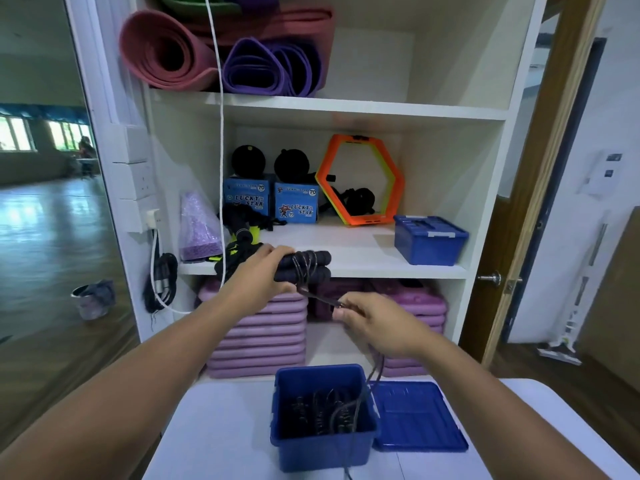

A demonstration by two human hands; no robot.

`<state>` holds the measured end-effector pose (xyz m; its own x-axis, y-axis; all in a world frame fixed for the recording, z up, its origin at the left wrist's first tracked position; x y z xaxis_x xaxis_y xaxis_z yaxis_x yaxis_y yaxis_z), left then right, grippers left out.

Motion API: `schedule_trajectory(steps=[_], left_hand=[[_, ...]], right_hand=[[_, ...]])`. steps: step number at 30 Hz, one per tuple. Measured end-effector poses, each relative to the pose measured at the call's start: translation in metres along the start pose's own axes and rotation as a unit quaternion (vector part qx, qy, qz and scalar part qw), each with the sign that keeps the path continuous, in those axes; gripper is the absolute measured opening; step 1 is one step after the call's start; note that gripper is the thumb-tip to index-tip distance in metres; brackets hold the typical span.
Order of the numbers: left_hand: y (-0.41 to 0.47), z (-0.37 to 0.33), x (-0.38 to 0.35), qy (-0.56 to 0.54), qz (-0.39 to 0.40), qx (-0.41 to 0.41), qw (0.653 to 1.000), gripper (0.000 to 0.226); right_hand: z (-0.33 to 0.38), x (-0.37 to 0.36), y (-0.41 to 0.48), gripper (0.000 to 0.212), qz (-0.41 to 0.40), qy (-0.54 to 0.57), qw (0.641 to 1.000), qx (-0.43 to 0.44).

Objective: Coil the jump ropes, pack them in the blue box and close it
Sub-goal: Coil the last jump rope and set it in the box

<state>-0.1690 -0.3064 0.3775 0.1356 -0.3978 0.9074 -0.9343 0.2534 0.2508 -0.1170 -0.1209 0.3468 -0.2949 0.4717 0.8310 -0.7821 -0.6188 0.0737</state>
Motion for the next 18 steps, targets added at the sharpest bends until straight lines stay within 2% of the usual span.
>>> schedule_trajectory(steps=[4,9,11,14,16,18], left_hand=[[-0.013,-0.023,-0.03,0.041,0.095,-0.04,0.994,0.066],[-0.042,-0.073,-0.047,-0.029,0.182,-0.13,0.974,0.059],[-0.055,-0.087,-0.042,-0.059,0.165,-0.152,0.973,0.06],[-0.067,-0.088,-0.018,-0.146,0.09,-0.154,0.973,0.067],[-0.071,-0.085,-0.006,-0.16,0.057,-0.152,0.974,0.071],[-0.075,-0.09,0.0,-0.147,0.057,-0.163,0.974,0.071]], right_hand=[[0.011,0.036,-0.006,0.016,-0.059,-0.033,0.998,0.016],[0.022,0.062,-0.003,0.011,-0.086,-0.051,0.995,0.03],[0.023,0.073,-0.003,0.01,-0.097,-0.024,0.994,0.038],[0.024,0.084,-0.008,0.013,-0.104,0.035,0.993,0.054],[0.016,0.077,-0.007,0.017,-0.077,0.099,0.991,0.048],[0.008,0.067,-0.005,0.021,-0.046,0.159,0.985,0.052]])
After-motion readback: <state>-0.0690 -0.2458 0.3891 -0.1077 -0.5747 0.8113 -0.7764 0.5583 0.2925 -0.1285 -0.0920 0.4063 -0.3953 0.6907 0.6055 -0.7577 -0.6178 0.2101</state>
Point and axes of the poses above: each hand's wrist, its own y-axis towards the middle knuckle, its own x-axis out of the back of the hand, z = x × y, the point moved 9 cm from there along y, towards the middle knuckle, and after that the axes turned 12 degrees about z, right-handed, at the moved point
